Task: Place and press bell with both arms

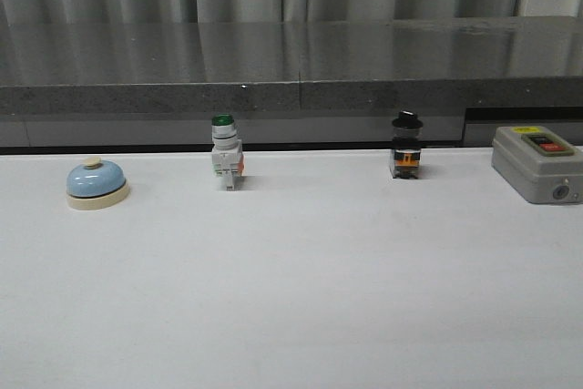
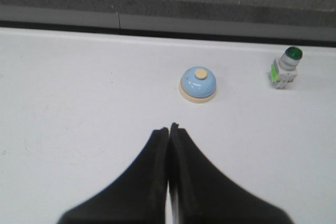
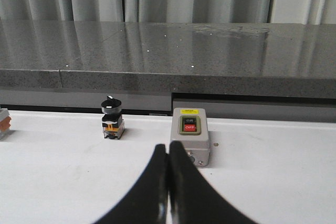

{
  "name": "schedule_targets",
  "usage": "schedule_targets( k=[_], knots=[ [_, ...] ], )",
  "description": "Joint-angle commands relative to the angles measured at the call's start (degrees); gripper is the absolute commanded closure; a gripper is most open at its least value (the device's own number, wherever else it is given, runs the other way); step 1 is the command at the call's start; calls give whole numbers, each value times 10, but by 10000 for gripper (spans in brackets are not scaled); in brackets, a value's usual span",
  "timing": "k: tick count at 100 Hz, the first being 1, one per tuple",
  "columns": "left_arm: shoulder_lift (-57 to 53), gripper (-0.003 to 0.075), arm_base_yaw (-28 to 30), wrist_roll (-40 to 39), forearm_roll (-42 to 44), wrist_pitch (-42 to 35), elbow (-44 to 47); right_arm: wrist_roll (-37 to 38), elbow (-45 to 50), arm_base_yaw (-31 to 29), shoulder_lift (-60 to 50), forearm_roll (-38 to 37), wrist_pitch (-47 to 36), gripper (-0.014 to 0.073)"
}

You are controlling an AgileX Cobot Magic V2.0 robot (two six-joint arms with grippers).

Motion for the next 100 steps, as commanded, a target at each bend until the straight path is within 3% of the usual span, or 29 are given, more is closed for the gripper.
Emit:
schedule_targets(
  k=[1, 9, 16, 23, 31, 32, 33, 42, 59, 83, 100],
  knots=[
    [23, 740, -5, 1, -5, -30, -21, -5, -8, -4, 3, -1, -44, 654],
    [35, 722, -5, 1, -6, -24, -21, -5, -8, -4, 3, -1, -44, 654],
    [37, 646, -5, 4, -6, -21, -21, -5, -8, -4, 3, -1, -44, 654],
    [37, 496, -5, 5, -6, -20, -21, -5, -8, -4, 3, -1, -44, 654],
    [37, 246, -5, 5, -6, -20, -21, -5, -8, -4, 3, -1, -44, 654],
    [37, 246, -5, 5, -6, -20, -21, -5, -8, -4, 3, -1, -44, 654],
    [37, 183, -5, 5, -6, -20, -21, -5, -8, -4, 3, -1, -44, 654],
    [37, 2, -5, 5, -5, -21, -21, -5, -8, -4, 3, -1, -44, 654],
    [39, 72, -5, 7, -12, -21, -21, -5, -8, -4, 3, -1, -44, 654],
    [116, 73, -5, 80, -104, -21, -74, -5, -8, -4, 3, -1, -44, 654],
    [206, 81, -6, 81, -105, -22, -142, -5, -8, -4, 3, -1, -44, 654]
  ],
)
